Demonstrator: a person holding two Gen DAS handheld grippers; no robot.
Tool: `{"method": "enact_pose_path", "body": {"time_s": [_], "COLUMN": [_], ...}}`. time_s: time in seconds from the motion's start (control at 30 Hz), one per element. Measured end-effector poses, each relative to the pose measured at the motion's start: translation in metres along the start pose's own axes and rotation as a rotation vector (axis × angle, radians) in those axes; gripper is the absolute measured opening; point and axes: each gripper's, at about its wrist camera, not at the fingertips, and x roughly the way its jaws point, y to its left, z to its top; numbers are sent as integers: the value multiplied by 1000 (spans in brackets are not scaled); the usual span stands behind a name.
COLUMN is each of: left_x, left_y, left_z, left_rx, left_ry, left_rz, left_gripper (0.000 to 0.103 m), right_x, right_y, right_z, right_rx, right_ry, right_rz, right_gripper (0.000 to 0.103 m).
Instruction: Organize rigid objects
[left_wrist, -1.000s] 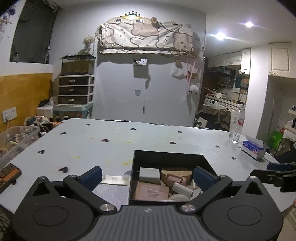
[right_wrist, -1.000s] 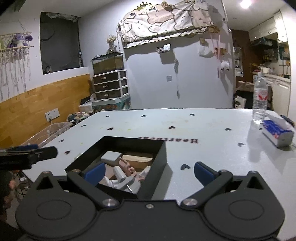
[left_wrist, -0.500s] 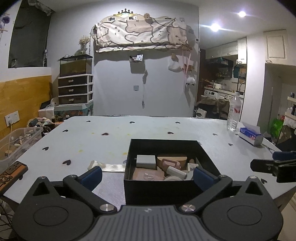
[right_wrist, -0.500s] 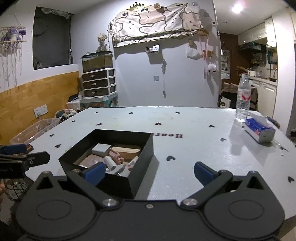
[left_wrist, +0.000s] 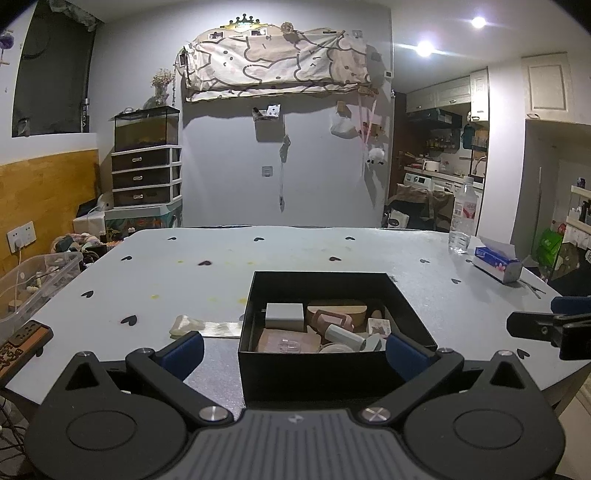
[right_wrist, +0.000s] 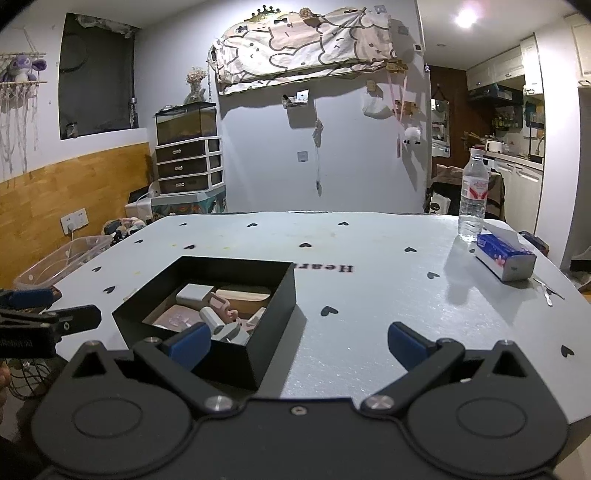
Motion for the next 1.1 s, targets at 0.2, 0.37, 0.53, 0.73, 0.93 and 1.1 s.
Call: {"method": "enact_pose_path", "body": {"time_s": [0.2,0.37,0.53,0.73,0.93,1.1], "left_x": [0,0,0,0,0,0], "left_y": [0,1,2,2,3,4], "left_z": [0,1,2,2,3,4], "left_rx": [-1,-2,-3,-2,-1,0], "left_ry": [-1,0,0,-1,-2,-2], "left_rz": [1,1,3,2,2,3], "left_gripper": [103,103,103,103,103,103], "right_x": [0,0,0,0,-1,-1], "right_y": [2,3,2,1,1,1], "right_z": [0,0,0,0,1,1], "right_rx": [-4,-3,-3,-1,0,0], "right_ry": [3,4,4,4,3,3], "right_rz": [3,2,2,1,-1,-1], "right_gripper": [103,103,103,103,103,103]}}
